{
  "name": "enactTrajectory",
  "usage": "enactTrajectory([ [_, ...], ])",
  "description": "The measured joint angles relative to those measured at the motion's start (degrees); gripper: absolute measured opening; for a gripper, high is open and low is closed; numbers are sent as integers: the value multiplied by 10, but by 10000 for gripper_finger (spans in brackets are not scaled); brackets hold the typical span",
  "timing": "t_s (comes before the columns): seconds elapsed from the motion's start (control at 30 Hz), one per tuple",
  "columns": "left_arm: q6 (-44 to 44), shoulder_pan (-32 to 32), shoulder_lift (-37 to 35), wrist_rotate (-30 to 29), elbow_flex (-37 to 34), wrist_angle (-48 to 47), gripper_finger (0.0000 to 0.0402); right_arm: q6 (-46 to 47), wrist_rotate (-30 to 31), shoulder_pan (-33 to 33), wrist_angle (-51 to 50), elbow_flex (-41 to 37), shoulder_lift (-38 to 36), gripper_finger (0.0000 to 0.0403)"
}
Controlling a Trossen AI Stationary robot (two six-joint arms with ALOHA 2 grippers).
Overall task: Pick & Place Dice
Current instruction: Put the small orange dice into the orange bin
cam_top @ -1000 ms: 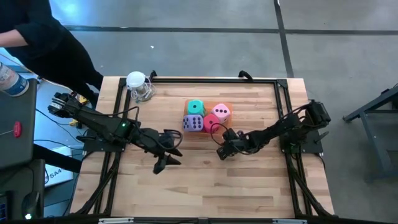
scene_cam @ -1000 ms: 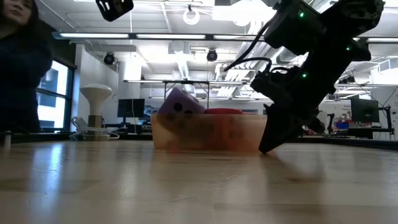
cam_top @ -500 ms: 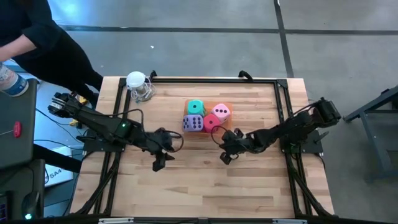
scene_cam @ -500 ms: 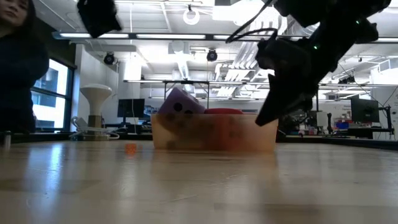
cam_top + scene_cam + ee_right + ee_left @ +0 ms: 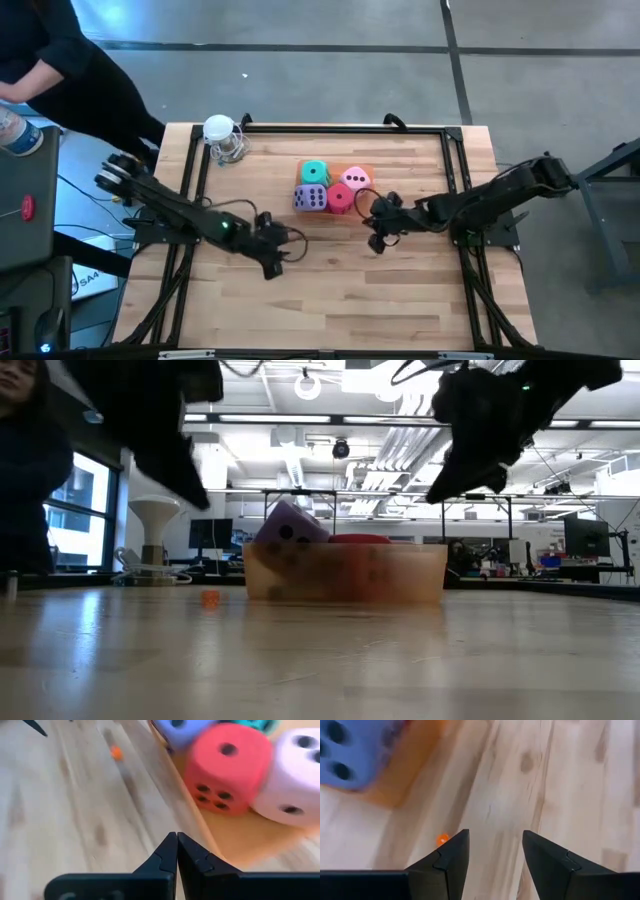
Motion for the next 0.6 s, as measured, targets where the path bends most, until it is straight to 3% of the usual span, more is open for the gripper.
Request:
enactTrajectory([
  [0.17,-2,-4,81,-42,0,13,177,-13,-3,10,-23,0,-36,4],
  [0.33,0,1,153,-47,-2,-2,177,-24,-16,17,-21,0,-40,3],
  [0.6,-8,-10,181,-113,-11,8,178,-25,-46,15,-40,-1,-38,5],
])
